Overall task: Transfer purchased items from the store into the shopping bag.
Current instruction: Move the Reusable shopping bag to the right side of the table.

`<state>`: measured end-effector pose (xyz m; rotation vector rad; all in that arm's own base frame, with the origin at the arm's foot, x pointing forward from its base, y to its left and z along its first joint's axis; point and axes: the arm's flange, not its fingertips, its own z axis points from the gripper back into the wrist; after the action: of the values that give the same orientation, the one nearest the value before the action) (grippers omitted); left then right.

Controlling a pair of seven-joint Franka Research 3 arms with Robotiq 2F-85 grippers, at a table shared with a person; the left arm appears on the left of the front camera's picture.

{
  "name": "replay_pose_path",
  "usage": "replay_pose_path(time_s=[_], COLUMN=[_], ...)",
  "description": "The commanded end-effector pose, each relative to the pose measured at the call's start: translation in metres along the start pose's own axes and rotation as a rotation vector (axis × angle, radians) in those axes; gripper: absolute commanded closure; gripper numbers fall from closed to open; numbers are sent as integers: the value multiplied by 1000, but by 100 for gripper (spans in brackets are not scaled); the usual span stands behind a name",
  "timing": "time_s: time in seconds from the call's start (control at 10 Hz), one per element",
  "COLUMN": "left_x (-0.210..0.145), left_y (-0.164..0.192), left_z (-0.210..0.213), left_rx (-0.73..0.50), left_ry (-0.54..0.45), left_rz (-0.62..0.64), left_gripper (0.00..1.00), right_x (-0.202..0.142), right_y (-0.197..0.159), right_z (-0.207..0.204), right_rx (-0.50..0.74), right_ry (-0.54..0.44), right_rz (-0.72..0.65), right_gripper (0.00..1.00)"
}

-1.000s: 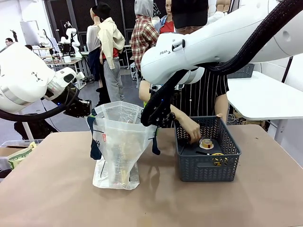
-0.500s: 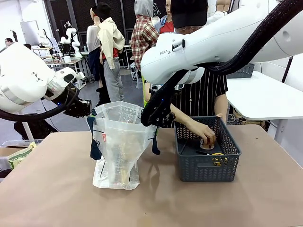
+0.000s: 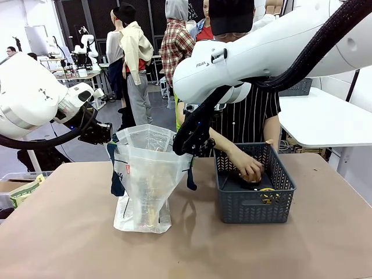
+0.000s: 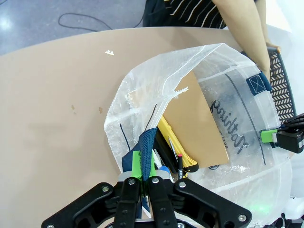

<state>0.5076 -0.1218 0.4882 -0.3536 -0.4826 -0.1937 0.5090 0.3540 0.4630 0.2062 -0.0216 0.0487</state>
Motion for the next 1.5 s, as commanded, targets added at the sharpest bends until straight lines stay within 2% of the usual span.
replay_pose_path(time_s=[0.0, 1.4], left_x=[-4, -4], left_y=[2, 2], left_z=[3, 3], left_rx=[8, 8], left_ry=[-15, -15], left_rz=[2, 2], left_gripper=[100, 100], right_x=[-1, -1], right_y=[-1, -1], right_z=[1, 1], right_rx=[3, 3], right_ry=[0, 0], right_rz=[-5, -5], right_gripper=[100, 100])
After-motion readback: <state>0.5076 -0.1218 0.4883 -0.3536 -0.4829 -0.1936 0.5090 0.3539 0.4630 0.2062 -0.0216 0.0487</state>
